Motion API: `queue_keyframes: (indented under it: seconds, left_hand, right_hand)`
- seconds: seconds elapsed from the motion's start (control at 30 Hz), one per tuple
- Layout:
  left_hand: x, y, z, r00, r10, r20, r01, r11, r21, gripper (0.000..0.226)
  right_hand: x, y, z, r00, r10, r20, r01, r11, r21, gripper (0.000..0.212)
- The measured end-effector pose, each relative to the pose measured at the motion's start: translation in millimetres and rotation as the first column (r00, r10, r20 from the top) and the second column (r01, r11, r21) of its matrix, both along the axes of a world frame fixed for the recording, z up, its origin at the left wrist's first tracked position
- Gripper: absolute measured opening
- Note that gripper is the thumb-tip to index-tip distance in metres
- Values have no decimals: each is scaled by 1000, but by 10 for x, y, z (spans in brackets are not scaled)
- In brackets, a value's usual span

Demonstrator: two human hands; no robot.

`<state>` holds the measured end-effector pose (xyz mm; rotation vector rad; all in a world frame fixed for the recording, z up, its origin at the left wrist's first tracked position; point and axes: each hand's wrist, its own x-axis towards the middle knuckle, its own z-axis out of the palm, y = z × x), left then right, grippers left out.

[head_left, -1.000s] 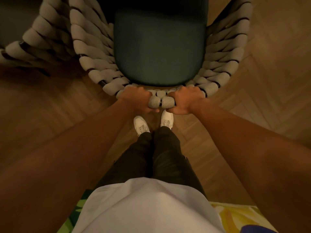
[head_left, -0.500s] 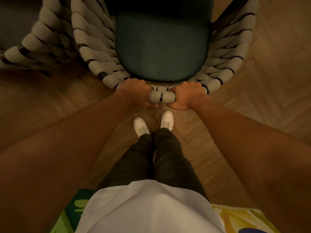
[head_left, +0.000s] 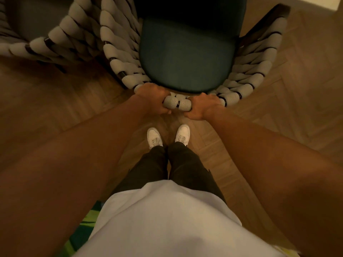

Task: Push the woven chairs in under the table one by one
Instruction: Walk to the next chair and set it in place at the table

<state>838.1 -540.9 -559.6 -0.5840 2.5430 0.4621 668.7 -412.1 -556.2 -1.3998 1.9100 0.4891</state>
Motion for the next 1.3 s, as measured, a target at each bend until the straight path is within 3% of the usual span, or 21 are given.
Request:
queue_keyframes:
  seconds: [0.23, 0.37, 0.73, 1.0, 1.3]
  left_hand:
    - [318, -110, 311, 996, 82, 28, -81, 996, -24, 76]
    - [621, -255, 550, 987, 150, -52, -154, 985, -77, 75]
    - [2047, -483, 856, 867, 490, -86, -495, 867, -55, 68]
    - [3459, -857, 746, 785, 616, -63, -618, 786, -15, 65]
    - [4433, -1485, 719, 792, 610, -17, -610, 792, -21, 65]
  right_hand:
    - [11, -115, 293, 997, 60, 50, -62, 997, 44, 83]
    - [190, -381, 508, 992, 113, 55, -114, 993, 8, 95]
    - [1501, -1323, 866, 958, 277, 76, -258, 945, -203, 90]
    - [2860, -1899, 814, 926, 373, 61, -357, 917, -179, 85]
    - [3835, -2549, 797, 919, 392, 47, -375, 904, -204, 84]
